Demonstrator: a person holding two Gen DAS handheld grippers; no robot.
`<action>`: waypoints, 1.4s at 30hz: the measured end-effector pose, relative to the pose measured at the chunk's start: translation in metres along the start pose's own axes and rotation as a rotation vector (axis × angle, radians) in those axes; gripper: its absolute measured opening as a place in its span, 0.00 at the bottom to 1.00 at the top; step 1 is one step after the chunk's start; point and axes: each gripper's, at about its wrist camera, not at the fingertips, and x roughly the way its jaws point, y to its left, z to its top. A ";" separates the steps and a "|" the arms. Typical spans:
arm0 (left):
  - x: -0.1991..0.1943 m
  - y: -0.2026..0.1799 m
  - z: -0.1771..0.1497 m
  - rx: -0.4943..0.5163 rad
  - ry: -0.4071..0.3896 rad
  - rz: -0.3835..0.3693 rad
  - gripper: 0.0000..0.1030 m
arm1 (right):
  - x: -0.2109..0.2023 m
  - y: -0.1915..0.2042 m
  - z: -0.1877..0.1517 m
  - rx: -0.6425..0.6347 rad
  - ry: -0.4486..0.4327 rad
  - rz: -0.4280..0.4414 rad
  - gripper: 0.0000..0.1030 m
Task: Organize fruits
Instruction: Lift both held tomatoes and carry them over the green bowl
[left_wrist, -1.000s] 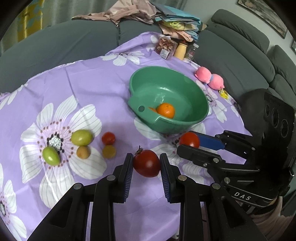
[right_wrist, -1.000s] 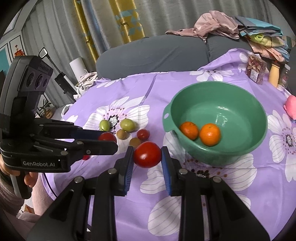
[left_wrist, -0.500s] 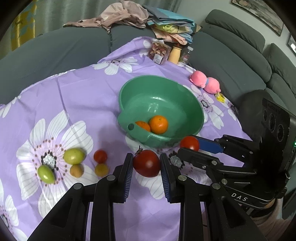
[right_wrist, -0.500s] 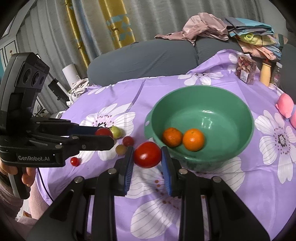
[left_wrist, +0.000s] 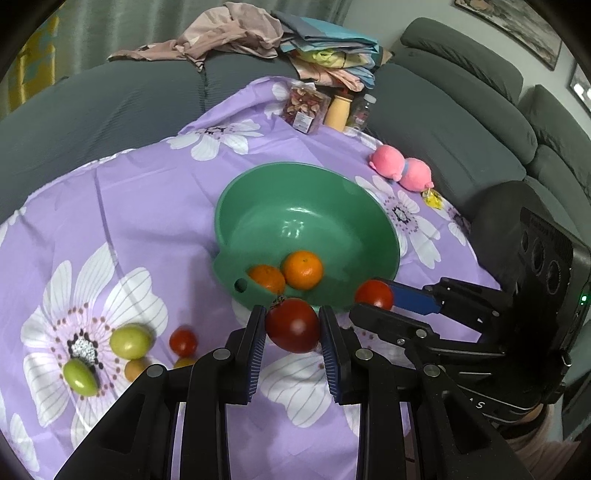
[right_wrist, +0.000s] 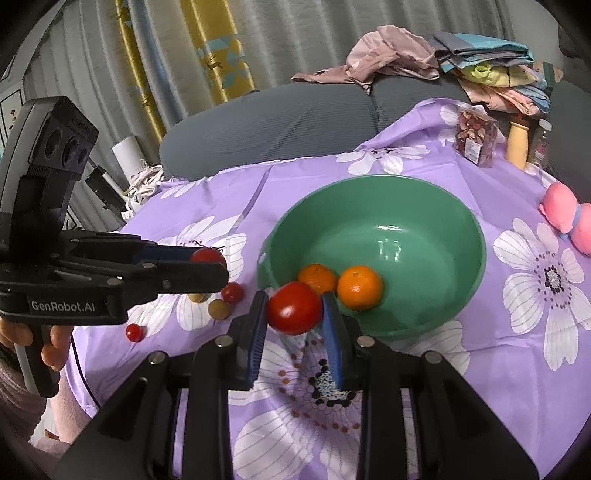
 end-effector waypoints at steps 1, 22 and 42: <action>0.001 -0.001 0.000 0.001 0.001 -0.002 0.28 | 0.000 -0.002 0.000 0.003 0.000 -0.001 0.29; 0.036 -0.004 0.018 0.011 0.031 -0.005 0.28 | 0.012 -0.031 0.000 0.059 0.009 -0.031 0.29; 0.058 -0.009 0.021 0.027 0.078 0.005 0.28 | 0.022 -0.040 0.003 0.042 0.031 -0.049 0.29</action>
